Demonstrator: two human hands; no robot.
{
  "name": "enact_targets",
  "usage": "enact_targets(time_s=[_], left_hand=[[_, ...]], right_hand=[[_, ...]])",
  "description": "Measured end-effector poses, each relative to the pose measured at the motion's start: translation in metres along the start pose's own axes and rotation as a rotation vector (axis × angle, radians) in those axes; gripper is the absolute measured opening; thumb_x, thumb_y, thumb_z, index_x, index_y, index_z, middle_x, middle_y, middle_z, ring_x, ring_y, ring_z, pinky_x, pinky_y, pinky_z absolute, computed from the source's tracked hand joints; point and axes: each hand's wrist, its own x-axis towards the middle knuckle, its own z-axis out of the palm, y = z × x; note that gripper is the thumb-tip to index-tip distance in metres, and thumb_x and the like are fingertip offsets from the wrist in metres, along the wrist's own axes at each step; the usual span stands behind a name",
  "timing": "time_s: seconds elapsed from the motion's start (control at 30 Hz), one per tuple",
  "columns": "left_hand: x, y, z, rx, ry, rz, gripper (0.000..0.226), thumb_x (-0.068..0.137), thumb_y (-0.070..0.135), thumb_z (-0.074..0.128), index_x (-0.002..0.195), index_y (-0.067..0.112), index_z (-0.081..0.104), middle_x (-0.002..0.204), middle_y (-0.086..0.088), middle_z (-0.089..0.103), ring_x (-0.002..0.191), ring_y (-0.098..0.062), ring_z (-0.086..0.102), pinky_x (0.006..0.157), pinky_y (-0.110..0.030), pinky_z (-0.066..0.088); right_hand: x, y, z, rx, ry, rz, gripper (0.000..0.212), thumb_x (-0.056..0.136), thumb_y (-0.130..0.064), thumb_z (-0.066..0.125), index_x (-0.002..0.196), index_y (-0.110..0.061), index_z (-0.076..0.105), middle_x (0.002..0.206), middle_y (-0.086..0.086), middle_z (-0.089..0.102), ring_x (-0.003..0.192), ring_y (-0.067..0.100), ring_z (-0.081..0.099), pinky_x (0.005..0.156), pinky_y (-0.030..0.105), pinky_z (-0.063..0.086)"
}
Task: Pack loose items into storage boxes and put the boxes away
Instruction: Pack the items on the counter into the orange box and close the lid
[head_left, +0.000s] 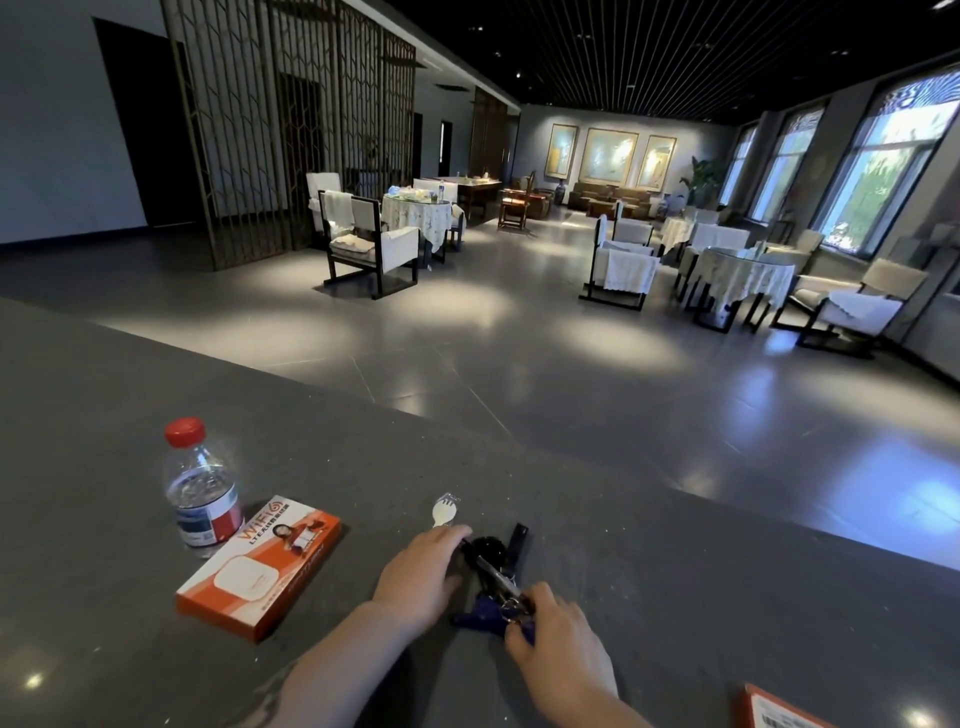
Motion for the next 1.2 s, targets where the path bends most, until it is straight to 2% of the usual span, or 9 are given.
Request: enact_targets(time_s=[0.1, 0.17, 0.27, 0.5, 0.63, 0.83, 0.9, 1.0, 1.2], left_hand=[[-0.006, 0.001, 0.0, -0.044, 0.13, -0.062, 0.033, 0.088, 0.032, 0.06, 0.119, 0.033, 0.05, 0.12, 0.013, 0.053, 0.114, -0.01, 0.052, 0.091, -0.029, 0.046], [-0.008, 0.001, -0.001, 0.07, 0.216, -0.172, 0.036, 0.085, 0.046, 0.061, 0.116, 0.032, 0.051, 0.115, 0.01, 0.052, 0.113, -0.012, 0.05, 0.09, -0.029, 0.043], [-0.009, -0.001, 0.001, 0.208, 0.198, -0.314, 0.042, 0.082, 0.057, 0.057, 0.114, 0.031, 0.051, 0.117, 0.007, 0.051, 0.114, -0.016, 0.046, 0.09, -0.031, 0.038], [-0.007, 0.001, 0.0, 0.16, 0.16, -0.376, 0.024, 0.091, 0.035, 0.054, 0.112, 0.024, 0.056, 0.116, 0.003, 0.055, 0.113, -0.018, 0.049, 0.09, -0.033, 0.04], [-0.01, 0.0, 0.0, 0.076, 0.099, -0.438, 0.021, 0.093, 0.028, 0.05, 0.112, 0.02, 0.053, 0.115, -0.001, 0.057, 0.111, -0.021, 0.052, 0.088, -0.033, 0.042], [-0.032, 0.016, 0.006, -0.37, 0.105, -0.491, 0.01, 0.094, 0.021, 0.055, 0.086, 0.014, 0.054, 0.08, -0.003, 0.059, 0.071, -0.02, 0.054, 0.062, -0.033, 0.041], [-0.04, 0.027, 0.013, -0.754, 0.103, -0.569, 0.018, 0.092, 0.008, 0.058, 0.075, 0.009, 0.051, 0.061, -0.006, 0.056, 0.051, -0.02, 0.052, 0.048, -0.031, 0.045], [-0.054, 0.048, 0.011, -1.26, 0.063, -0.614, 0.012, 0.092, 0.002, 0.056, 0.08, -0.001, 0.055, 0.061, -0.011, 0.058, 0.041, -0.015, 0.055, 0.039, -0.022, 0.046], [-0.059, 0.058, 0.004, -1.295, 0.184, -0.56, 0.013, 0.09, 0.005, 0.059, 0.083, -0.005, 0.063, 0.065, -0.014, 0.054, 0.048, -0.014, 0.051, 0.045, -0.022, 0.046]], right_hand=[[-0.009, 0.009, -0.003, 0.003, -0.002, 0.056, 0.021, 0.092, -0.042, 0.048, 0.1, -0.027, 0.034, 0.078, -0.01, 0.036, 0.104, 0.018, 0.05, 0.078, 0.028, 0.044], [-0.013, 0.014, -0.002, 0.011, 0.016, 0.086, 0.026, 0.089, -0.047, 0.05, 0.099, -0.028, 0.034, 0.085, -0.009, 0.041, 0.101, 0.016, 0.047, 0.076, 0.027, 0.042], [-0.014, 0.015, 0.002, 0.068, 0.077, 0.085, 0.028, 0.089, -0.056, 0.05, 0.099, -0.032, 0.039, 0.099, -0.011, 0.047, 0.1, 0.01, 0.043, 0.074, 0.023, 0.039], [-0.005, 0.009, 0.0, -0.01, 0.102, 0.041, 0.026, 0.094, -0.044, 0.049, 0.075, -0.034, 0.035, 0.097, -0.01, 0.053, 0.1, 0.009, 0.046, 0.074, 0.023, 0.042], [-0.005, 0.007, -0.002, -0.021, 0.057, 0.04, 0.029, 0.092, -0.042, 0.05, 0.071, -0.034, 0.032, 0.094, -0.01, 0.052, 0.096, 0.008, 0.044, 0.061, 0.017, 0.034], [-0.014, 0.0, 0.004, 0.146, 0.169, 0.097, 0.022, 0.092, -0.038, 0.053, 0.074, -0.033, 0.041, 0.087, -0.01, 0.053, 0.093, 0.008, 0.047, 0.059, 0.019, 0.035], [-0.016, -0.005, 0.006, 0.203, 0.215, 0.103, 0.019, 0.092, -0.037, 0.054, 0.076, -0.032, 0.046, 0.084, -0.01, 0.053, 0.09, 0.008, 0.049, 0.061, 0.022, 0.037], [-0.019, -0.011, 0.008, 0.25, 0.242, 0.08, 0.017, 0.092, -0.038, 0.055, 0.078, -0.031, 0.049, 0.082, -0.01, 0.054, 0.087, 0.007, 0.051, 0.06, 0.021, 0.037], [-0.022, -0.013, 0.016, 0.31, 0.17, 0.02, 0.015, 0.087, -0.04, 0.061, 0.077, -0.033, 0.052, 0.081, -0.006, 0.057, 0.082, 0.006, 0.055, 0.064, 0.02, 0.044]])
